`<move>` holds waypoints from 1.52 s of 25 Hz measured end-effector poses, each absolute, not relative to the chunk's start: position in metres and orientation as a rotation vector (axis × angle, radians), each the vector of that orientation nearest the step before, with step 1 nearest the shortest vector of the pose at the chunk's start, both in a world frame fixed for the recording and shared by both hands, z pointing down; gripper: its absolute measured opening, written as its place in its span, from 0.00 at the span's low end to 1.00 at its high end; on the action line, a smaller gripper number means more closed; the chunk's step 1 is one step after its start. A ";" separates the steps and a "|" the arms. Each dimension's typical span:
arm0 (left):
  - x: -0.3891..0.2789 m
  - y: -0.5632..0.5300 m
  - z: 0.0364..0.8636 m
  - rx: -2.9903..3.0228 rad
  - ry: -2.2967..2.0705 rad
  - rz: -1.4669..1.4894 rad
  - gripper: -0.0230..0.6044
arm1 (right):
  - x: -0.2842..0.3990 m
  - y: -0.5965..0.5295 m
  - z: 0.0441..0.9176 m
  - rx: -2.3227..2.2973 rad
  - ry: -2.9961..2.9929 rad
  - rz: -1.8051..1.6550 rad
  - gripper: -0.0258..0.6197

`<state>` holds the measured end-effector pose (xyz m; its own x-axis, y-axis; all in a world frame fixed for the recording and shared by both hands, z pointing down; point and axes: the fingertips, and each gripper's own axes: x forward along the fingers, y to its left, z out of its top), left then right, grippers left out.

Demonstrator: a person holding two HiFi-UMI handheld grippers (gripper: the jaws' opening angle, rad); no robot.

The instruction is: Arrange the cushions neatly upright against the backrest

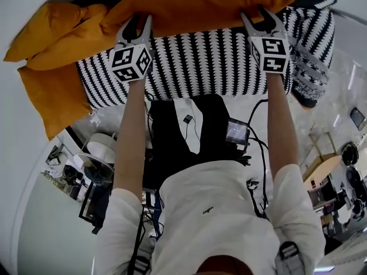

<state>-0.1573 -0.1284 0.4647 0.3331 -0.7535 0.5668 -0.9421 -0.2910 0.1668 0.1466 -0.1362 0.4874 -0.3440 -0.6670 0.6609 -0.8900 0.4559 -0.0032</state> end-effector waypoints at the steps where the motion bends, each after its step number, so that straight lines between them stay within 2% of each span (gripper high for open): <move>1: -0.157 -0.132 0.467 2.129 -1.490 0.525 0.28 | 0.146 -0.140 0.489 1.297 -2.123 0.496 0.43; 7: -0.171 -0.138 0.459 2.101 -1.513 0.502 0.28 | 0.126 -0.148 0.478 1.299 -2.127 0.489 0.42; 16: -0.168 -0.124 0.446 2.148 -1.447 0.481 0.28 | 0.134 -0.138 0.468 1.334 -2.065 0.498 0.41; 17: -0.166 -0.121 0.449 2.147 -1.437 0.487 0.28 | 0.137 -0.134 0.472 1.329 -2.058 0.515 0.44; 19: -0.162 -0.116 0.454 2.149 -1.425 0.492 0.28 | 0.143 -0.127 0.478 1.327 -2.051 0.537 0.58; 30: -0.155 -0.029 0.443 2.185 -1.260 0.671 0.28 | 0.135 -0.041 0.455 1.226 -2.093 0.645 0.58; 38: -0.166 0.031 0.403 2.142 -1.277 0.597 0.28 | 0.094 0.029 0.425 1.139 -2.167 0.761 0.50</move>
